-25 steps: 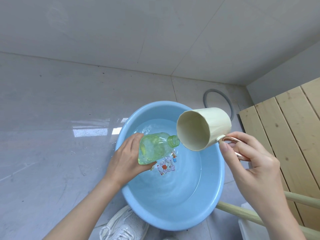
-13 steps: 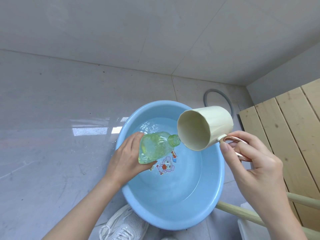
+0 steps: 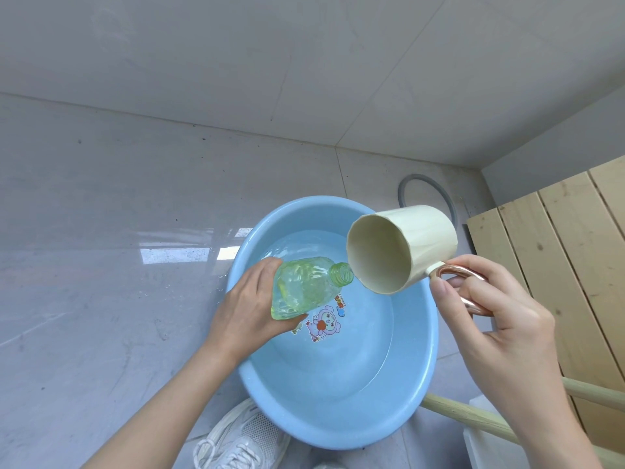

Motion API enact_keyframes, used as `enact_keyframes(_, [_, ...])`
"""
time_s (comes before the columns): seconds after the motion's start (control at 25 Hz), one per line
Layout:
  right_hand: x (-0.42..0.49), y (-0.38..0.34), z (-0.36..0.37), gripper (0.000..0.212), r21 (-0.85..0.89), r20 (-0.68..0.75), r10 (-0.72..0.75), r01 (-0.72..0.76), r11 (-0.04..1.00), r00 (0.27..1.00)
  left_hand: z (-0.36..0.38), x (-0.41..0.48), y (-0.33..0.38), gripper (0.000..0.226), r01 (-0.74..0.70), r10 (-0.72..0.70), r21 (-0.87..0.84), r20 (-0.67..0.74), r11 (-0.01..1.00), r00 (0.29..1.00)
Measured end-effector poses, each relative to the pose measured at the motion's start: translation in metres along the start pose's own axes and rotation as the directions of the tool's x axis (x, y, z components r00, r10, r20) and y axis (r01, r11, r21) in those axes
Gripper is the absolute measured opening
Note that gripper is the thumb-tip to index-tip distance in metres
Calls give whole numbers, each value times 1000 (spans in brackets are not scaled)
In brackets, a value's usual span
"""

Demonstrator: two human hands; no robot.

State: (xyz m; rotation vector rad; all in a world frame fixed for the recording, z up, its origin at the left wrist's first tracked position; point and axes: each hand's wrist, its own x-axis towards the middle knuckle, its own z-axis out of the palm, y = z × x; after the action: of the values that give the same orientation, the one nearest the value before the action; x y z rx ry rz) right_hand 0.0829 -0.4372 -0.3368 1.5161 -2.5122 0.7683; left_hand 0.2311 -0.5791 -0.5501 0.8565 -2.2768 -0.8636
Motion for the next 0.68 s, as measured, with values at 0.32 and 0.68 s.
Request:
enact_keyframes(0.32, [0, -1, -1, 49, -14, 2, -15, 15, 1000, 1000, 0, 0, 1, 90, -12, 12, 0, -19, 1000, 1000])
enact_keyframes(0.68, [0, -1, -1, 48, -17, 10, -13, 13, 1000, 1000, 1, 0, -1, 90, -2, 2, 6, -5, 1000, 1000])
